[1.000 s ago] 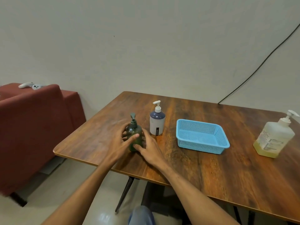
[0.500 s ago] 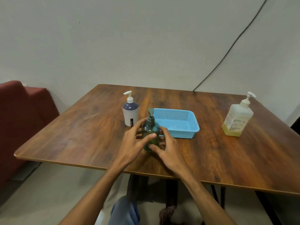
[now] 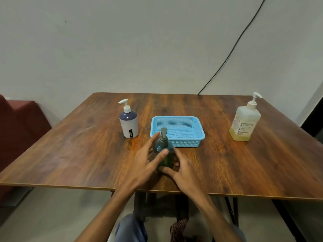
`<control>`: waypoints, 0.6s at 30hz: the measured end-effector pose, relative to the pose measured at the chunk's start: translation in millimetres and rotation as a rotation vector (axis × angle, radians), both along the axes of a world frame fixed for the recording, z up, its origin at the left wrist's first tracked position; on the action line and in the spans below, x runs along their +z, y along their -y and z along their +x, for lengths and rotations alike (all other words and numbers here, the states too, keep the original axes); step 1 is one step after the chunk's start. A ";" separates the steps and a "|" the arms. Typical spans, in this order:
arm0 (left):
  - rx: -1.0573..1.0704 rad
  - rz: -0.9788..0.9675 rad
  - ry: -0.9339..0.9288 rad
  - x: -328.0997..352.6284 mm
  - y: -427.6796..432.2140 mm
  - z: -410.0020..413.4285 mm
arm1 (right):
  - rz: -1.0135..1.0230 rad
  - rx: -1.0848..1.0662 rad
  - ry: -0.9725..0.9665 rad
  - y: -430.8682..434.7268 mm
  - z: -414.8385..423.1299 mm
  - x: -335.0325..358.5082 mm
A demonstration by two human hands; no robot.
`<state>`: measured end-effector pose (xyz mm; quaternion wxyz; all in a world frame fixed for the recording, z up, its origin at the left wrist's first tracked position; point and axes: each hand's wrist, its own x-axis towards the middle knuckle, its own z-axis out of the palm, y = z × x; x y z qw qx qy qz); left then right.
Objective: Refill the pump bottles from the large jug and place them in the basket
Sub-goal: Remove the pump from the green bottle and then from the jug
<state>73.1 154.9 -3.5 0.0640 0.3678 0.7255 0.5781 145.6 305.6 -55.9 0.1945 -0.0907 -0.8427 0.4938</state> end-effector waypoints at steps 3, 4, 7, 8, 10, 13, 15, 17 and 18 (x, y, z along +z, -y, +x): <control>-0.009 0.127 0.079 7.2 -5.7 -4.8 | 0.006 -0.019 -0.006 1.3 0.3 -3.1; -0.022 0.140 0.078 7.9 -7.9 -7.7 | 0.004 -0.020 -0.013 1.4 0.1 -4.7; -0.019 0.193 0.109 6.1 -14.6 -12.9 | -0.007 -0.024 -0.012 1.8 0.2 -7.1; 0.006 0.236 0.133 5.8 -16.1 -12.9 | -0.005 -0.027 -0.014 1.9 0.1 -7.3; 0.074 0.310 0.133 6.2 -20.1 -11.2 | 0.001 -0.031 -0.022 1.9 0.4 -7.2; 0.177 0.328 0.104 3.4 -27.5 -12.2 | 0.019 -0.032 -0.025 2.0 0.4 -8.5; 0.133 0.277 0.130 4.3 -30.6 -9.7 | 0.020 -0.031 -0.020 2.3 0.2 -9.4; 0.007 0.216 0.166 3.4 -30.2 -5.5 | 0.018 -0.025 -0.026 2.3 0.2 -9.6; -0.045 0.210 0.180 2.7 -28.5 -3.9 | 0.021 -0.023 -0.029 2.1 -0.1 -9.9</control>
